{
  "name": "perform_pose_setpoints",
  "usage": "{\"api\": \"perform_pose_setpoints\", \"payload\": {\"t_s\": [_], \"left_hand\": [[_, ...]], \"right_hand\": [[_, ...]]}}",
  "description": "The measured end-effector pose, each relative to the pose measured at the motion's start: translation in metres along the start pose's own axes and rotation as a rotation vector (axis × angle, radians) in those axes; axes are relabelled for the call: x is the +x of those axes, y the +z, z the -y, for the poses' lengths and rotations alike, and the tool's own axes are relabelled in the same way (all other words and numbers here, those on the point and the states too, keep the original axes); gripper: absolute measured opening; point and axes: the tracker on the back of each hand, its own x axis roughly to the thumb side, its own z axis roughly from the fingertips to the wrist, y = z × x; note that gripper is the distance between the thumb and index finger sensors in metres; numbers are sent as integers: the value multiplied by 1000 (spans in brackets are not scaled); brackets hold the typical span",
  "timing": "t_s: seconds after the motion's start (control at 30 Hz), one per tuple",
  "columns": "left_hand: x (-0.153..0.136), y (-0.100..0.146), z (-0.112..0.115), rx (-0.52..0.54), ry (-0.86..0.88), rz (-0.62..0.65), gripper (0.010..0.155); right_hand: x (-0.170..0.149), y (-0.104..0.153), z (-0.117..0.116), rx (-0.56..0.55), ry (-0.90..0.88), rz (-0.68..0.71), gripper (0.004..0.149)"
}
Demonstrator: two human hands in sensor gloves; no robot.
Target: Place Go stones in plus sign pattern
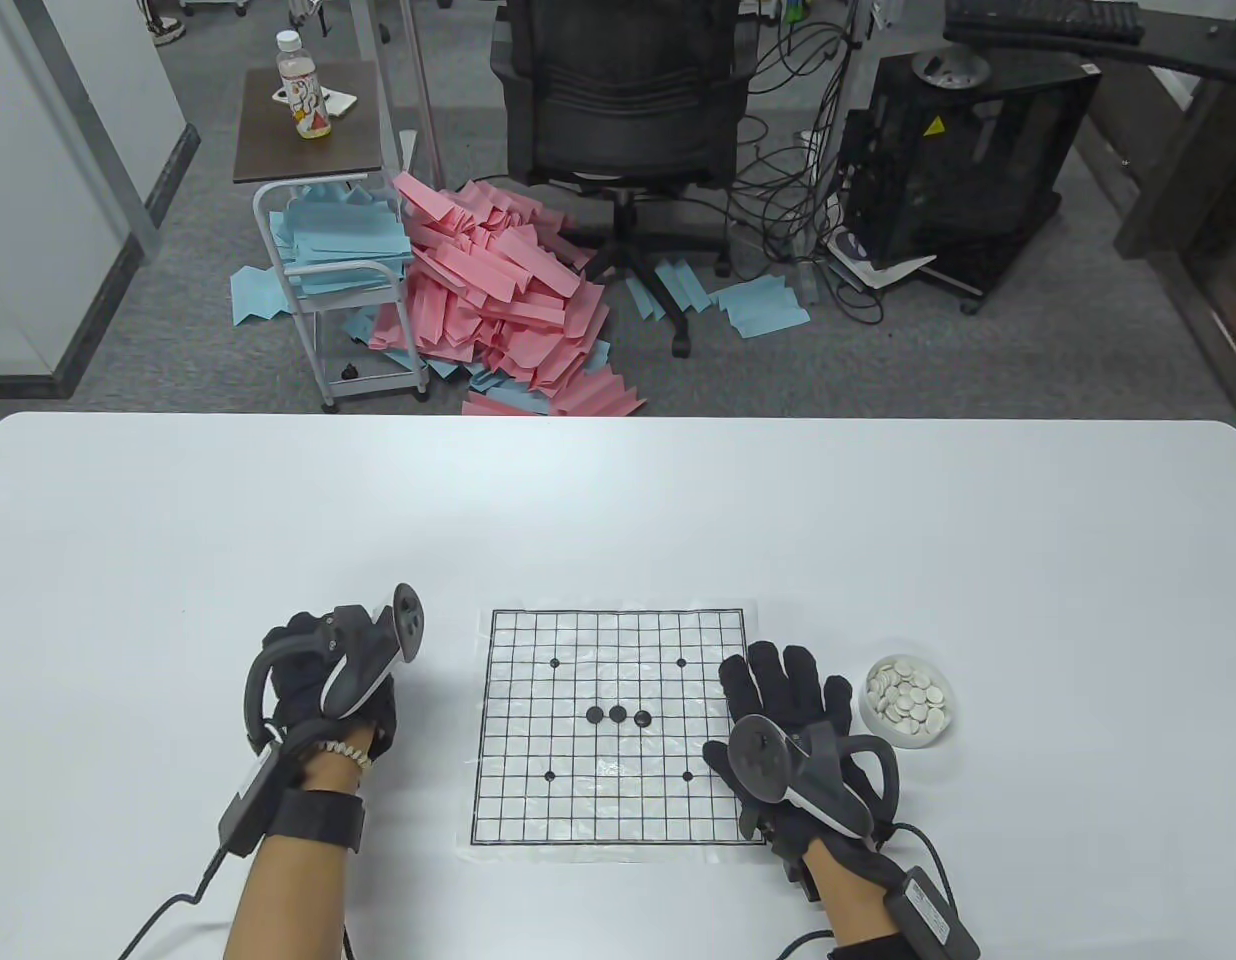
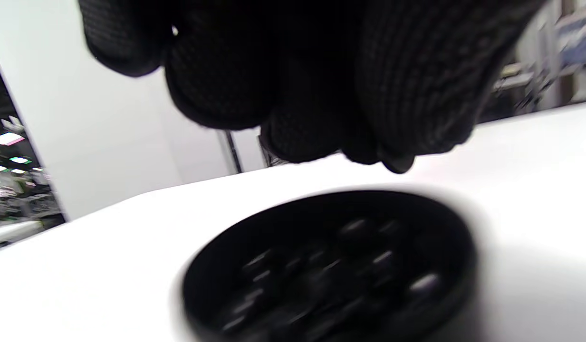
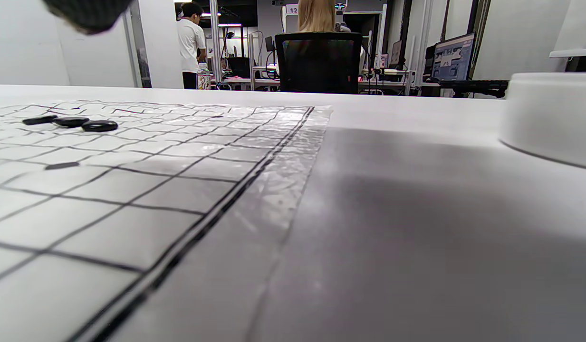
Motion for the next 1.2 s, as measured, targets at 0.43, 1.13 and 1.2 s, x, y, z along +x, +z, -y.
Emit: {"api": "perform_pose_setpoints", "payload": {"t_s": [0.43, 1.13, 1.2], "left_hand": [[126, 38, -36, -5, 306, 402, 40], [223, 63, 0, -156, 229, 498, 37], [223, 62, 2, -159, 239, 492, 37]], "right_hand": [[-1, 1, 0, 0, -3, -1, 84], [-3, 0, 0, -5, -6, -1, 84], [-3, 1, 0, -5, -5, -1, 84]]}}
